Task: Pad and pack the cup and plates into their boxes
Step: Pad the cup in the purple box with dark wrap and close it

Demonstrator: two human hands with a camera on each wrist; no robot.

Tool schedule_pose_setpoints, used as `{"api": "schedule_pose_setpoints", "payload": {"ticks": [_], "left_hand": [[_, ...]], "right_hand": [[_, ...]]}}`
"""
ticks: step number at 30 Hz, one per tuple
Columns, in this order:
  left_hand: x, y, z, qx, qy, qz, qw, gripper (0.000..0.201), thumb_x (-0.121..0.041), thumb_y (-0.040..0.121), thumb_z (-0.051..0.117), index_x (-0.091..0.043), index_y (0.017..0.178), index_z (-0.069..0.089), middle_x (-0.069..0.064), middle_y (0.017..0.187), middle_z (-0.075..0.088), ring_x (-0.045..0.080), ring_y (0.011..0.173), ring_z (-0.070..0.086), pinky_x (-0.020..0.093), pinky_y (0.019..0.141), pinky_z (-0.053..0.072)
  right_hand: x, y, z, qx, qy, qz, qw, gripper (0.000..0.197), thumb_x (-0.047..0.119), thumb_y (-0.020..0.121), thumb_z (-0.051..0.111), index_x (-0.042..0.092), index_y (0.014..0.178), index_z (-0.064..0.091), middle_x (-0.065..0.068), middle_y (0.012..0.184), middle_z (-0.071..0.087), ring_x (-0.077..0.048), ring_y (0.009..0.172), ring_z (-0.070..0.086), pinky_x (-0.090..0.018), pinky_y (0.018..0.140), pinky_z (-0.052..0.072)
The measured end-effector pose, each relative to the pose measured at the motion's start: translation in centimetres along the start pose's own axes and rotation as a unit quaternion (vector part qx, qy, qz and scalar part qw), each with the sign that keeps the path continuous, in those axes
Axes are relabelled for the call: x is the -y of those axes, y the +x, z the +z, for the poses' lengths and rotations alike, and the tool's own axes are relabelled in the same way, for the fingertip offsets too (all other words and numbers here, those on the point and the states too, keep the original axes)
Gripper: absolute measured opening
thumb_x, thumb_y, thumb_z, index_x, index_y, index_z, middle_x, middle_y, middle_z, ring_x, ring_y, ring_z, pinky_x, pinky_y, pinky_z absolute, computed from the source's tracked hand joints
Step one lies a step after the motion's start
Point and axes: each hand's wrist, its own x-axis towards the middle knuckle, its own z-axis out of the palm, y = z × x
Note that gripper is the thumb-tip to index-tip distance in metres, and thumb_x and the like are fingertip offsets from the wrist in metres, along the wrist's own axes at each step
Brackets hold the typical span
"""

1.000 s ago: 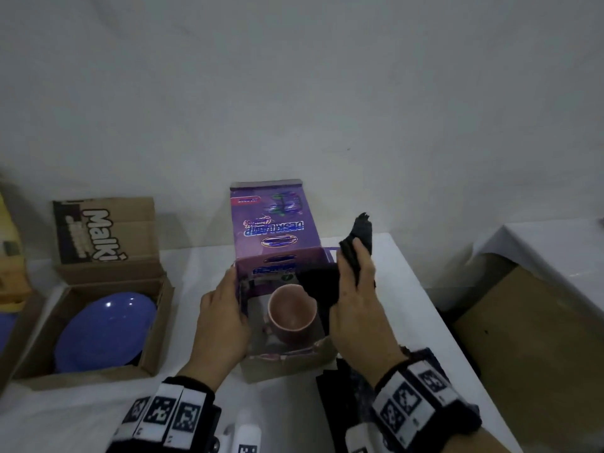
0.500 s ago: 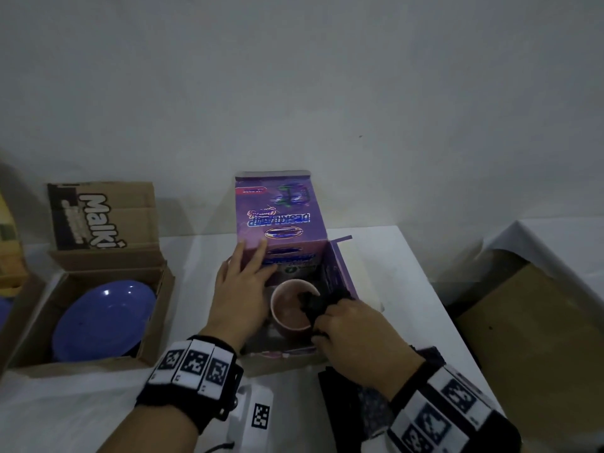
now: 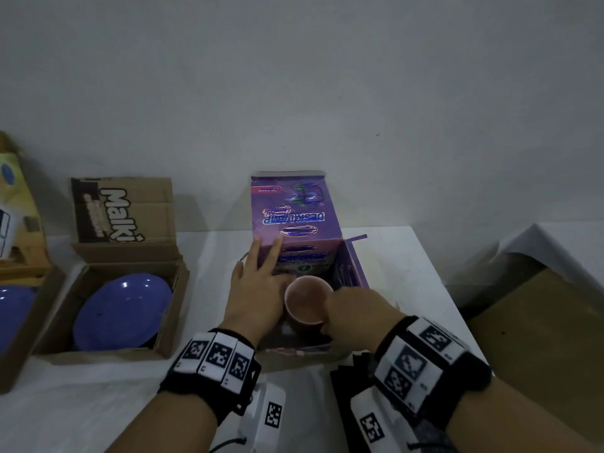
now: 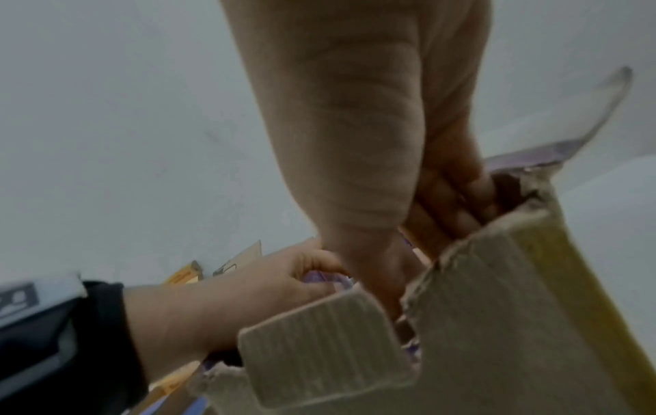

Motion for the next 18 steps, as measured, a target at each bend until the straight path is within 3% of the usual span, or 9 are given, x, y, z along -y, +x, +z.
{"api": "schedule_pose_setpoints", "payload": {"ticks": [4,7,9,11,13,15,18], "left_hand": [[0.0,-0.1,-0.1,0.000,-0.006,-0.005,1.000,0.037,-0.030,0.094,0.046,-0.047,0.126,0.052,-0.007,0.158,-0.012,0.030,0.145,-0.016,0.049,0.114,0.013],[0.0,-0.1,-0.1,-0.004,-0.002,-0.002,1.000,0.037,-0.030,0.093,0.047,-0.048,0.125,0.053,-0.008,0.158,-0.012,0.030,0.145,-0.015,0.047,0.114,0.014],[0.1,-0.2,-0.2,0.002,-0.002,-0.002,1.000,0.036,-0.032,0.094,0.046,-0.049,0.126,0.052,-0.008,0.158,-0.013,0.029,0.145,-0.016,0.047,0.114,0.014],[0.1,-0.1,-0.1,0.010,0.005,-0.004,1.000,0.035,-0.037,0.095,0.046,-0.051,0.127,0.050,-0.009,0.158,-0.015,0.029,0.144,-0.017,0.047,0.115,0.012],[0.1,-0.1,-0.2,0.008,0.005,-0.006,1.000,0.034,-0.040,0.094,0.047,-0.051,0.126,0.050,-0.009,0.158,-0.016,0.029,0.144,-0.017,0.047,0.115,0.013],[-0.1,0.0,-0.3,0.004,-0.002,-0.008,1.000,0.034,-0.037,0.094,0.048,-0.049,0.125,0.052,-0.009,0.158,-0.013,0.029,0.145,-0.016,0.047,0.115,0.013],[-0.1,-0.2,-0.4,0.000,-0.004,-0.009,1.000,0.032,-0.035,0.094,0.047,-0.047,0.124,0.055,-0.008,0.159,-0.011,0.029,0.145,-0.014,0.048,0.114,0.015]], "right_hand": [[0.8,0.3,0.9,0.129,0.093,0.019,0.987,0.041,0.039,0.099,0.032,0.012,0.122,0.053,-0.015,0.129,0.055,-0.029,0.115,0.052,-0.030,0.090,0.039],[1.3,1.9,2.1,0.151,0.102,0.051,0.982,0.051,0.047,0.098,0.030,0.012,0.131,0.046,-0.013,0.137,0.050,-0.025,0.123,0.047,-0.027,0.097,0.034],[1.0,2.1,1.8,0.155,0.095,0.045,0.982,0.050,0.045,0.097,0.034,0.011,0.130,0.047,-0.013,0.137,0.049,-0.026,0.123,0.047,-0.028,0.095,0.034],[0.3,1.3,0.9,0.089,0.113,0.038,0.989,0.037,0.031,0.095,0.043,0.011,0.123,0.055,-0.013,0.129,0.056,-0.029,0.117,0.052,-0.031,0.090,0.040],[-1.1,0.2,0.3,-0.082,0.114,0.052,0.989,0.026,0.024,0.087,0.050,0.016,0.110,0.062,-0.009,0.114,0.062,-0.029,0.104,0.059,-0.033,0.081,0.047],[-2.4,-0.4,0.6,-0.220,0.101,0.116,0.963,0.022,0.021,0.085,0.052,0.017,0.107,0.054,-0.006,0.108,0.055,-0.027,0.098,0.057,-0.032,0.071,0.044],[-3.7,-0.3,2.2,-0.214,0.213,0.160,0.940,0.021,0.014,0.087,0.051,0.012,0.107,0.044,-0.009,0.100,0.060,-0.030,0.089,0.059,-0.032,0.066,0.044]]}}
